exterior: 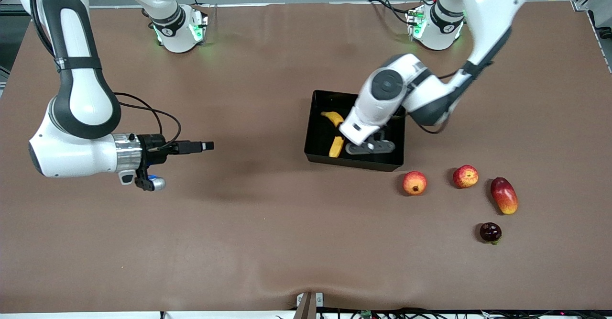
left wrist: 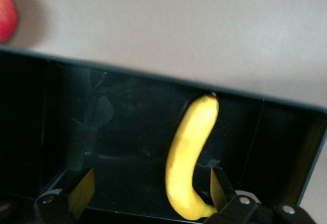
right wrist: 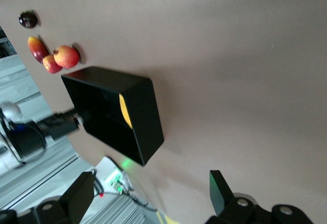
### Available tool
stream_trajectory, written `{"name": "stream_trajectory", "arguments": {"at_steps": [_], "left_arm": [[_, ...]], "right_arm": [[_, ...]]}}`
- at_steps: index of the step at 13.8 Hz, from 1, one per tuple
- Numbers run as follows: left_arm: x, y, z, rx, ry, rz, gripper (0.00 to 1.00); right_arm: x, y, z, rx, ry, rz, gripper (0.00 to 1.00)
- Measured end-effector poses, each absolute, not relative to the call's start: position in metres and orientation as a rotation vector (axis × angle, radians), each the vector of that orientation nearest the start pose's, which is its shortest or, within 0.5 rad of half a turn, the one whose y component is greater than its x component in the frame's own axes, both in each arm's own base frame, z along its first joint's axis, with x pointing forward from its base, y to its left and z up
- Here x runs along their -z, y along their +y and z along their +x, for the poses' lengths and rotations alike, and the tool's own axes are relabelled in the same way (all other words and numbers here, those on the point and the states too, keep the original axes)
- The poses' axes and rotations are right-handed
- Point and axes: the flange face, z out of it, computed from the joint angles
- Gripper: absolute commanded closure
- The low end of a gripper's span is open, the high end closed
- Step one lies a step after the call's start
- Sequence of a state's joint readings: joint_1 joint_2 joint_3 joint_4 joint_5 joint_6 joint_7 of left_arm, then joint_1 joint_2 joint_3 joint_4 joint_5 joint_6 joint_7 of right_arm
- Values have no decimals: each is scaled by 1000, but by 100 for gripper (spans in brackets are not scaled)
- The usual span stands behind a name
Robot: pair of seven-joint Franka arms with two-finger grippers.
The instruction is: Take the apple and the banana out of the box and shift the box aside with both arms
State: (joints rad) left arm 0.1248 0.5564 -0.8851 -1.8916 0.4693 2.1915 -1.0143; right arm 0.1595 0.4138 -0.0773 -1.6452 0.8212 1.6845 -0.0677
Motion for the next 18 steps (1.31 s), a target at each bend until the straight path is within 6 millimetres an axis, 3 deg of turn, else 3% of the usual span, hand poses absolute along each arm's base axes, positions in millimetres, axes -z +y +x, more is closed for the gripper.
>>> {"name": "stream_trajectory", "arguments": {"at_steps": [4,9,11,15,18], "left_arm": [[-273,-419,454,-27,10,-3110,0],[-241,-421,450,-42,84,-3107,0],[-232,-421,450,-38,90,-3135,0],[-217,-418,446,-49,87,-3168,0],[-210,-417,444,-48,112,-3164,10]], "right_arm": [[-375,100,631,-353,-45,-2326,0],[-375,109,629,-256,-326,-2282,0],[-375,122,626,-231,-427,-2262,0],[-386,175,614,-206,-559,-2252,0],[-389,184,603,-181,-566,-2269,0]]}}
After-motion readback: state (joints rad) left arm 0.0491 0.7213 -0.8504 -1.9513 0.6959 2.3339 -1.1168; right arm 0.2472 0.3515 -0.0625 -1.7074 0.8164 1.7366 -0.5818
